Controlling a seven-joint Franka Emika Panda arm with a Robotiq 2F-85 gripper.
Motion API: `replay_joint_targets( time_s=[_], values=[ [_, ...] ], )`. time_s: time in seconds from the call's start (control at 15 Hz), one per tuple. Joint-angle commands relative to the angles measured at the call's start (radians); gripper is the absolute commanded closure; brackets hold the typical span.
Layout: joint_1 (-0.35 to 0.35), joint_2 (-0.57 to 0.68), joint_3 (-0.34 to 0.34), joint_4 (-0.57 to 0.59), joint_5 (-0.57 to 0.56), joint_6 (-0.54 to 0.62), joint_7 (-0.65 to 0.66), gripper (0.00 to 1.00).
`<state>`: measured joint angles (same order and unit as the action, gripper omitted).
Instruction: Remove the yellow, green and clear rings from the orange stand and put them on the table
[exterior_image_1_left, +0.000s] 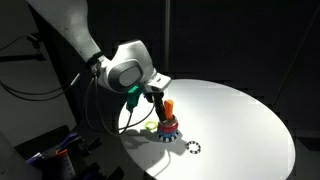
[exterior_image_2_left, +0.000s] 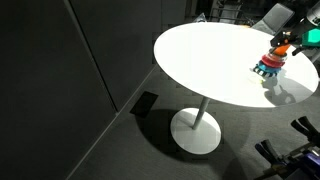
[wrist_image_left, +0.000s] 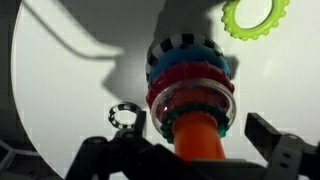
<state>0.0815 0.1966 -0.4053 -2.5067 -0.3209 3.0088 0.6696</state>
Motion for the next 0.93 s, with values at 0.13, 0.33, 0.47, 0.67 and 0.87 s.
replay_joint_targets(
  time_s=[0.13,0.33,0.47,0.67,0.87],
  values=[
    [0.039,0.032,-0.048,0.017,-0.036,0.024,0.052,0.00],
    [0.052,0.043,-0.061,0.018,-0.031,0.029,0.054,0.29],
    [0.059,0.049,-0.067,0.018,-0.029,0.034,0.053,0.38],
    [0.074,0.047,-0.082,0.024,-0.026,0.042,0.054,0.59],
    [0.083,0.036,-0.091,0.019,-0.021,0.037,0.051,0.61]
  ],
)
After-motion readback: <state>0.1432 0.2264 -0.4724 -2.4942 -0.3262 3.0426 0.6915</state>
